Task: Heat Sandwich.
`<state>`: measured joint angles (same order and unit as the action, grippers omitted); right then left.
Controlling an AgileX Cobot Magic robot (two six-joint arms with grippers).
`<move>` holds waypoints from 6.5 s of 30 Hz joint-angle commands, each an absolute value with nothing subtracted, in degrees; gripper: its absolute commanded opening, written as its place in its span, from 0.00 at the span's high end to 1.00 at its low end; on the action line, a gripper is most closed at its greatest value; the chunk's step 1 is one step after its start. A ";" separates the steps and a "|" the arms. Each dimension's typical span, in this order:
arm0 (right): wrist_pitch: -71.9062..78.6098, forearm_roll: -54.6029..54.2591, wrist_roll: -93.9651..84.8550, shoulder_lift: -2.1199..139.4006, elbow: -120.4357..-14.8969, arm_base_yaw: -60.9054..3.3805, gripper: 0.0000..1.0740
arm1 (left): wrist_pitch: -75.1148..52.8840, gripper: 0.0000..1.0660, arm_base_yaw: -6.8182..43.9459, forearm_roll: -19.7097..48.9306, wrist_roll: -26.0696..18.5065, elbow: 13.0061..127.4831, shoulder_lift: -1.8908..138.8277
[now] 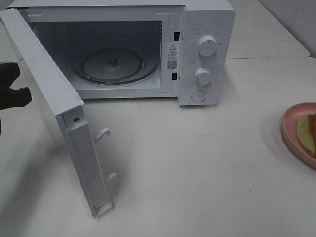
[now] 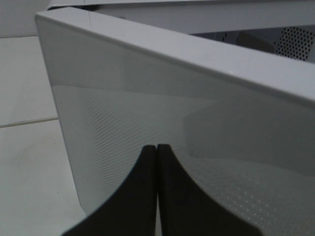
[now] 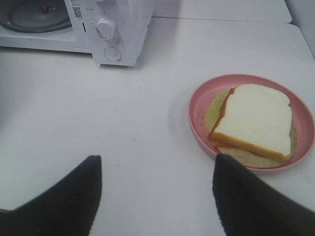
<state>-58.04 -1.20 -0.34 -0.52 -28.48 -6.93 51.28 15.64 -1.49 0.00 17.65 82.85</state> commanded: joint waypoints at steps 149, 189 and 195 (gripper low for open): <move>-57.07 -0.69 -0.40 -1.78 -28.36 -6.88 0.40 | -41.48 0.80 33.17 27.04 -26.07 58.84 78.27; -57.07 -0.69 -0.34 -1.78 -28.36 -6.88 0.40 | -73.34 0.32 -4.30 13.35 -11.34 44.06 39.30; -57.07 -0.69 -0.34 -1.78 -28.36 -6.88 0.40 | -72.08 0.32 -4.30 13.35 -10.20 37.87 29.05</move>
<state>-57.58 -0.97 -0.34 -0.52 -28.48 -6.93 -69.73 -4.13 13.35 -11.12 39.76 31.97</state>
